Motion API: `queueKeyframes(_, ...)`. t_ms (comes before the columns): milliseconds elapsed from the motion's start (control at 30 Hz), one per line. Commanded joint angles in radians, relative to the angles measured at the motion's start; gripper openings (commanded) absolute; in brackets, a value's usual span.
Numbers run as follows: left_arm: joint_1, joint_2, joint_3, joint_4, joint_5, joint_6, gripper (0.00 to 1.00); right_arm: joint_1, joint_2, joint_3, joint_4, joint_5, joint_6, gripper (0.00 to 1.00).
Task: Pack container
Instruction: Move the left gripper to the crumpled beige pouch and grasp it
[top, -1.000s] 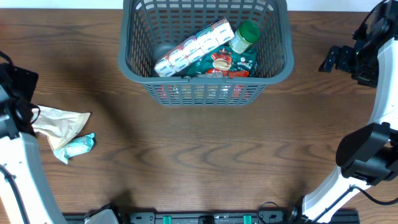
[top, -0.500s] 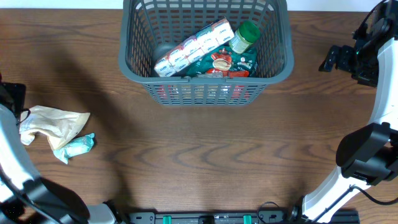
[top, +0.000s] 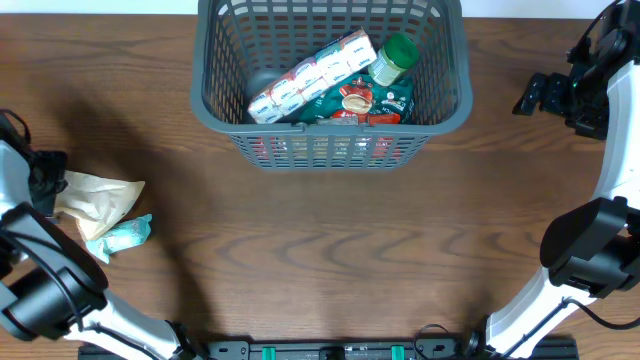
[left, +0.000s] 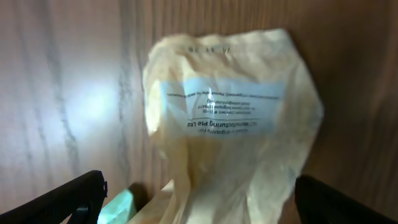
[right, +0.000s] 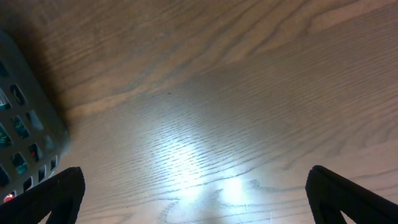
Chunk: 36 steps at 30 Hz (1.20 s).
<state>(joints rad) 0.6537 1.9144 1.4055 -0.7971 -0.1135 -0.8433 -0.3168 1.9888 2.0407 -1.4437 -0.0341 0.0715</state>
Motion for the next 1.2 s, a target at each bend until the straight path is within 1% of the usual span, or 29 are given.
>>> queueKeyframes(0,0.004,0.048,0.000,0.007,0.028,-0.043,0.99,-0.002,-0.002,0.002,0.000,-0.008,-0.010,0.99)
queueKeyframes(233,0.004,0.139,0.000,0.045,0.088,-0.057,0.99,-0.002,-0.002,0.002,0.000,-0.008,-0.009,0.99)
queueKeyframes(367,0.004,0.158,0.000,0.051,0.089,-0.057,0.82,-0.002,-0.002,0.002,0.000,-0.008,-0.009,0.99)
queueKeyframes(467,0.005,0.158,0.000,0.051,0.088,-0.057,0.76,-0.002,-0.002,0.002,0.000,-0.008,-0.009,0.99)
queueKeyframes(500,0.004,0.158,0.000,0.051,0.088,-0.057,0.76,-0.002,-0.002,0.002,0.000,-0.008,-0.009,0.99)
queueKeyframes(533,0.004,0.158,0.000,0.051,0.088,-0.057,0.70,-0.002,-0.002,0.002,0.000,-0.008,-0.009,0.99)
queueKeyframes(667,0.004,0.158,0.000,0.043,0.088,-0.056,0.33,-0.002,-0.002,0.002,0.000,-0.008,-0.009,0.99)
queueKeyframes(767,0.004,0.158,0.000,0.035,0.088,-0.056,0.12,-0.002,-0.002,0.002,0.000,-0.008,-0.010,0.99)
queueKeyframes(833,0.004,0.156,0.000,0.035,0.088,-0.056,0.06,-0.002,-0.002,0.002,0.000,-0.007,-0.010,0.99)
queueKeyframes(1000,0.004,0.108,0.000,0.014,0.124,-0.030,0.06,-0.002,-0.002,0.002,0.000,-0.007,-0.033,0.99)
queueKeyframes(1167,0.002,-0.026,0.000,0.010,0.207,0.106,0.06,-0.002,-0.002,0.002,0.000,-0.007,-0.055,0.99)
